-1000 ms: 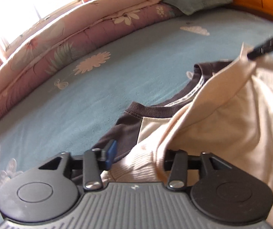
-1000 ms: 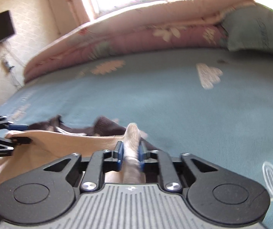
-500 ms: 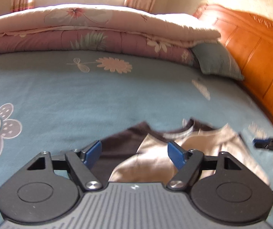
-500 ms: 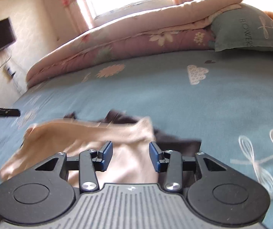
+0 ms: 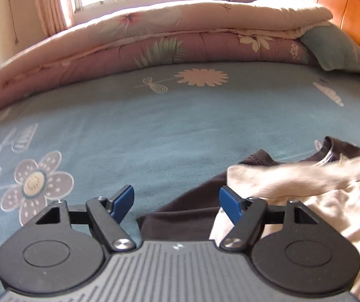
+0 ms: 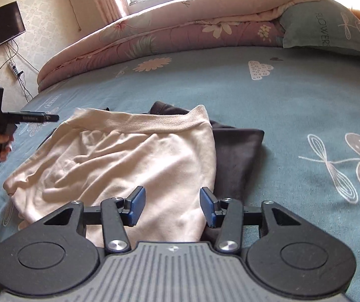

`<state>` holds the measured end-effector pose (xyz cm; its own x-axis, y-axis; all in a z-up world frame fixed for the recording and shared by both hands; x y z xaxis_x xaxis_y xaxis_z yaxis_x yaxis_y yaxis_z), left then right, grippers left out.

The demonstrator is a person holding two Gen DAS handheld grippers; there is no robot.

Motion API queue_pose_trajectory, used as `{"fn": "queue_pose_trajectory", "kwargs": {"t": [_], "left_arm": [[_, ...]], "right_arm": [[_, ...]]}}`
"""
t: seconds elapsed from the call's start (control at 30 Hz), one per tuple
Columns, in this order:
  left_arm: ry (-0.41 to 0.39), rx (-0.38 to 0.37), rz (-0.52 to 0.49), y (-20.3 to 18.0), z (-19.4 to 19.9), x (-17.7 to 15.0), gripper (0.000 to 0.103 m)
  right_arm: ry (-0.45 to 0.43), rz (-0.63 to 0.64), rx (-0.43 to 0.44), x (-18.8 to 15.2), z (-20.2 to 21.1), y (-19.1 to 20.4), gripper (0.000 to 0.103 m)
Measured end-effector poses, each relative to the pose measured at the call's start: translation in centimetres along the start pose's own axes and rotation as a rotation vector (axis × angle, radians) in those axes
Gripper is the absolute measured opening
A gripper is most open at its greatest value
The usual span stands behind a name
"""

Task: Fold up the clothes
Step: 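Move both open grippers to the folded edge of the bundle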

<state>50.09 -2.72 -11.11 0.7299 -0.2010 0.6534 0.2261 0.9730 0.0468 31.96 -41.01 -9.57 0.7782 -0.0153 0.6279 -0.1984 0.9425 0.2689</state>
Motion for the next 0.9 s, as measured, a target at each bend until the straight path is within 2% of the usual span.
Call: {"fn": "queue_pose_trajectory", "kwargs": {"t": [0.17, 0.27, 0.37, 0.57, 0.63, 0.7, 0.8, 0.9], "left_arm": [[0.044, -0.135, -0.006, -0.4, 3.2, -4.0, 0.071], [0.071, -0.235, 0.090, 0.4, 5.4, -7.0, 0.060], [0.096, -0.329, 0.168, 0.7, 7.0, -10.1, 0.057], [0.141, -0.427, 0.185, -0.4, 7.2, -13.8, 0.057], [0.154, -0.439, 0.174, -0.9, 7.0, -14.5, 0.057], [0.139, -0.449, 0.163, -1.3, 7.3, -14.6, 0.057], [0.129, -0.514, 0.154, -1.8, 7.7, -14.1, 0.057], [0.164, -0.508, 0.154, -1.6, 6.3, -13.8, 0.057]], "right_arm": [[-0.001, -0.032, 0.014, -0.9, 0.0, -0.4, 0.053], [-0.011, -0.062, 0.041, -1.6, 0.7, -0.3, 0.052], [-0.015, -0.080, 0.063, -2.6, 1.6, 0.0, 0.052], [-0.004, -0.127, 0.056, -4.5, 2.0, -0.7, 0.050], [0.004, -0.141, 0.045, -5.0, 1.7, -1.1, 0.050], [0.014, -0.154, 0.065, -5.4, 1.5, -1.2, 0.050], [0.024, -0.157, 0.106, -5.8, 1.3, -1.0, 0.050], [0.033, -0.168, 0.152, -5.8, 1.0, -0.9, 0.050]]}}
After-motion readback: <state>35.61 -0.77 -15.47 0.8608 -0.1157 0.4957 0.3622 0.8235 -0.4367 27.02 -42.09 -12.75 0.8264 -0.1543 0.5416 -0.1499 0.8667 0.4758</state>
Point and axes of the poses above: each gripper's, at about its wrist camera, not at the fingertips, and z roughly against the way its jaws point, y to its left, x to its top, the point moved 8 cm from there along -z, roughly the way its jaws point, and after that the axes turned 6 degrees about y, right-handed, at the moved point
